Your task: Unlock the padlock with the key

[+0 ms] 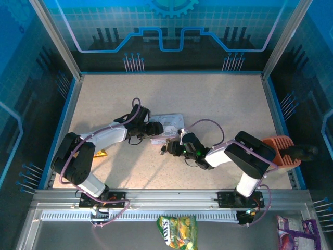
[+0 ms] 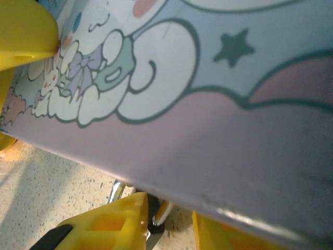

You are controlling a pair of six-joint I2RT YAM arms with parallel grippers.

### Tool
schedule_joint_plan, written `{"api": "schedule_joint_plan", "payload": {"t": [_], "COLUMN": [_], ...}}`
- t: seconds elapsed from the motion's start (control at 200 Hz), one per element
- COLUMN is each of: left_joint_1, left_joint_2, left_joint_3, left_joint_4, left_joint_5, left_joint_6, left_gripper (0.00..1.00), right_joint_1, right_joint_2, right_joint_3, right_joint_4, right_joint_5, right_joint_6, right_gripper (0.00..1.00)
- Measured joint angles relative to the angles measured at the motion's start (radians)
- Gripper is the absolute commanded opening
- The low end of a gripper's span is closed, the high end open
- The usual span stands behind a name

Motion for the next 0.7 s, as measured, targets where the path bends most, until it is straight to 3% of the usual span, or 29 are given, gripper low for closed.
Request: {"api": "schedule_joint_plan", "payload": {"t": [0.18,0.575,0.7], "left_joint_1": [0.002,0.005,0.005], "left_joint_2": [-0.007,-0.028,-0.040], "left_joint_3": [-0.025,-0.071,-0.097], "left_joint_4": [0.041,0.106,0.140], "left_joint_5": [0.000,-0.010,-0.015], "left_joint_6": [-0.015,-0.050,-0.065], "left_gripper": [0.70,0.70,0.70], "right_joint_1": [0.003,0.027,0.053], "right_joint_2": [0.034,0.099,0.132], "right_joint_3": [0.003,-0.014,-0.042], "right_joint_4": [0.077,0.241,0.343], "right_joint_5": [0.003,0.074,0.143], "right_joint_6": [0.021,0.070,0.122], "right_gripper": [0.27,0.00,0.00]}}
